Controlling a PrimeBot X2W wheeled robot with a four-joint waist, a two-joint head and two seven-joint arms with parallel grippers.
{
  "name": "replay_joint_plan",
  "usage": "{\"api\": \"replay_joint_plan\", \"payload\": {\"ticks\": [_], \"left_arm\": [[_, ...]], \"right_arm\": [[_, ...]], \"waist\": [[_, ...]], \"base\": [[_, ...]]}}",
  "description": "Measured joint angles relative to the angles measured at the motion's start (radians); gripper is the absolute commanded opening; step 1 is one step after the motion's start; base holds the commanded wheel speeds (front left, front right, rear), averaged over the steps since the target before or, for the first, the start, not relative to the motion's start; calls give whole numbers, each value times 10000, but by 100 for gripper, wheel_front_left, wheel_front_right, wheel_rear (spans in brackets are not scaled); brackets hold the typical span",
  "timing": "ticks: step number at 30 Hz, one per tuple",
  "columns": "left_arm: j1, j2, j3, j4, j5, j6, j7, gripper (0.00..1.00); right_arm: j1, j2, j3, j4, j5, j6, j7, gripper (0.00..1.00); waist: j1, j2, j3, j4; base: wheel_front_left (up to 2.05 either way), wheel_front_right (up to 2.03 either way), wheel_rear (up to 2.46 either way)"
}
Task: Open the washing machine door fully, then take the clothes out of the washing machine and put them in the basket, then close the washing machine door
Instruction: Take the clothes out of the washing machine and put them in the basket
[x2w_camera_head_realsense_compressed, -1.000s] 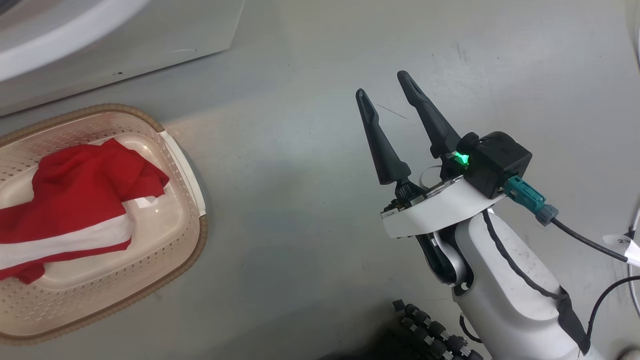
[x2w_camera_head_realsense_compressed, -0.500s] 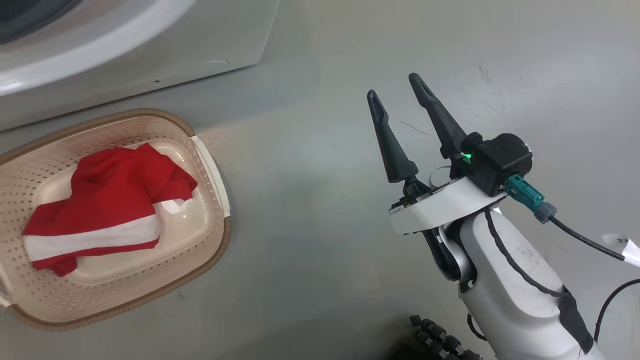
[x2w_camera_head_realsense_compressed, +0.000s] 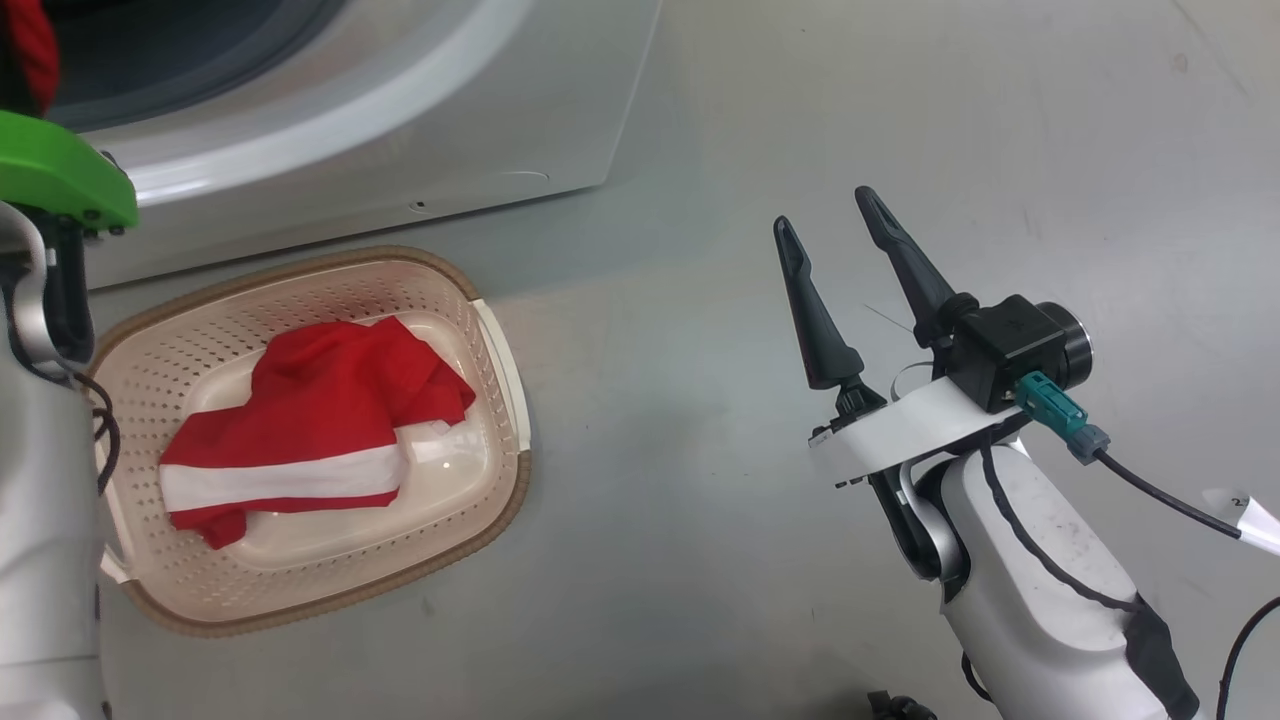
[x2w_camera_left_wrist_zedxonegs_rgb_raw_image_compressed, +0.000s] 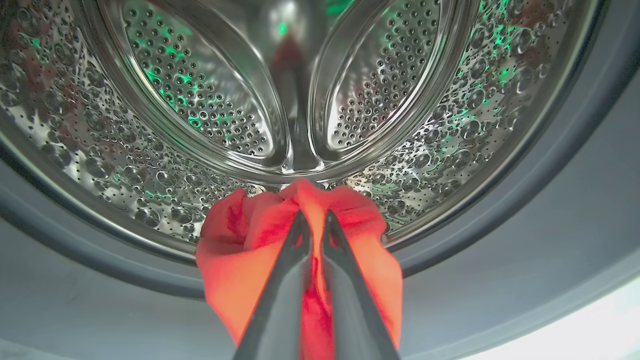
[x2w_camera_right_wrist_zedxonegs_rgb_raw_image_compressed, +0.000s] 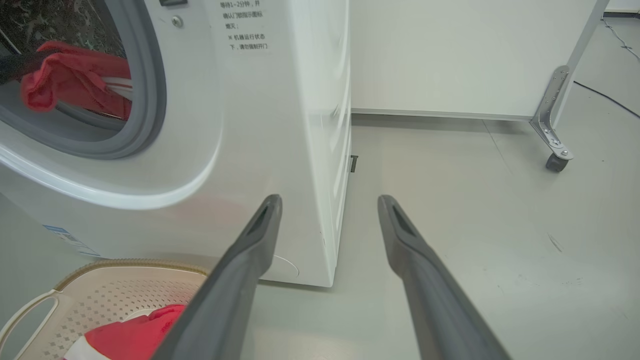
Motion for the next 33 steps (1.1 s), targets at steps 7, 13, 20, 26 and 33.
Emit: {"api": "replay_joint_plan", "payload": {"ticks": [7, 13, 20, 26, 33], "left_arm": [[983, -244, -21, -447, 15, 10, -742, 0], [1758, -627, -23, -886, -2, 69, -1254, 0], [2557, -711, -42, -1674, 23, 113, -1519, 0], [3090, -713, -56, -2454, 138, 247, -1551, 0], [3682, -709, -23, -3200, 196, 380, -1634, 0]], "right_arm": [[277, -42, -107, 249, -182, 117, -2, 100], [488, -63, -282, 410, -224, 180, 0, 100], [949, -59, -454, 573, -272, 249, -2, 100], [1287, -58, -546, 698, -280, 339, 0, 100], [1713, -52, -596, 865, -280, 387, 0, 100]], "waist": [[0, 0, -631, 445], [0, 0, -1195, 788], [0, 0, -1894, 1076], [0, 0, -2517, 1228], [0, 0, -3225, 1320]], "base": [[0, 0, 0], [0, 0, 0], [0, 0, 0], [0, 0, 0], [0, 0, 0]]}}
